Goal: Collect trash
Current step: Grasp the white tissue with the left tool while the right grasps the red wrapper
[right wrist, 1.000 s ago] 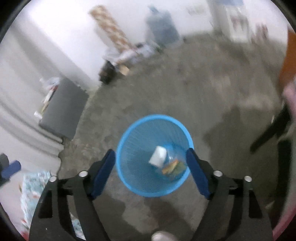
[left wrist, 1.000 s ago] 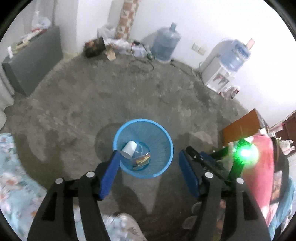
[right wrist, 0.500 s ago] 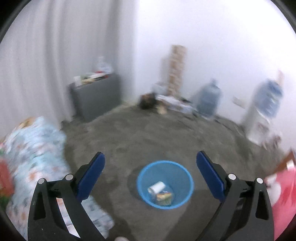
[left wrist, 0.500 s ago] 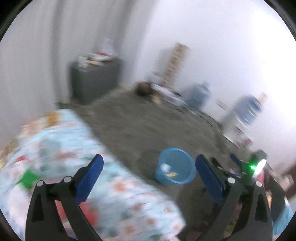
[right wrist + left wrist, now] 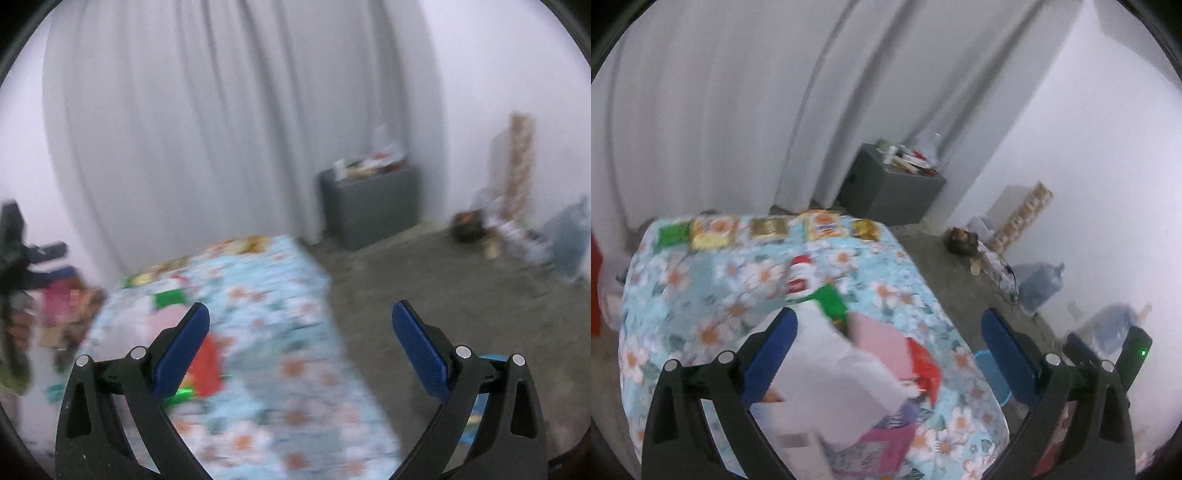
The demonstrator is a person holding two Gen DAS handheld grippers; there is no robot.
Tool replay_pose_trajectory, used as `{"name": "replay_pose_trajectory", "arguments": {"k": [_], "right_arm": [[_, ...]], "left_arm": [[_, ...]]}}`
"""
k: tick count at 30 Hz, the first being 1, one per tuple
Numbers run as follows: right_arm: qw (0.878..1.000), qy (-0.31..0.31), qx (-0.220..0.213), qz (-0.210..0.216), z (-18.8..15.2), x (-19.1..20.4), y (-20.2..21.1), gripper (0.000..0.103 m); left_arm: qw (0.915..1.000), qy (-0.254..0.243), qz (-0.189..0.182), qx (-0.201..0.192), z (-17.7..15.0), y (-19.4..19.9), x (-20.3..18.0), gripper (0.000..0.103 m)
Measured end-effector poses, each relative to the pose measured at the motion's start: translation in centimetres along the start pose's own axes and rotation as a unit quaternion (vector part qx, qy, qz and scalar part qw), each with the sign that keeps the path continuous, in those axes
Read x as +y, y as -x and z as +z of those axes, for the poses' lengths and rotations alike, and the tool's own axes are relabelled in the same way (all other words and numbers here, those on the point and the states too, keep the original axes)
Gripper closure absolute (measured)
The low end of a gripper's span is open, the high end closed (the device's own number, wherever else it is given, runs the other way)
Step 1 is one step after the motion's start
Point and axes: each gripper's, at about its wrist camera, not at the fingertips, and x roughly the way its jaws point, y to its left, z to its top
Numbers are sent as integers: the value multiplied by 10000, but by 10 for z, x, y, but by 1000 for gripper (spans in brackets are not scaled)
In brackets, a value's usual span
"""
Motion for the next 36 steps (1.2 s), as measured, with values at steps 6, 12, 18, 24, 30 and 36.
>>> {"name": "replay_pose_trajectory", "arguments": {"k": [6,12,18,24,30,36], "right_arm": [[9922,-481,711,899,-4,26,-39,8],[9840,-303,1320,1157,-25,52,-77,15],[9777,-121,1685,1250,-37,67,-102,22],[9732,215,1865,1325,-45,85,-117,28],[9706,329,2031,1251,-52,95,-134,46],[9682,225,2176,1214,-54,93,-137,77]], "left_arm": [[9957,875,-214,206,-15,-7,64,6],[9885,1292,-556,552,-35,-32,96,10],[9945,432,-547,776,-43,-53,75,26],[9869,-1106,166,1163,-62,-76,32,31],[9792,-1348,462,1447,-69,-96,34,44],[9777,-1433,656,1388,-66,-97,38,60]]}}
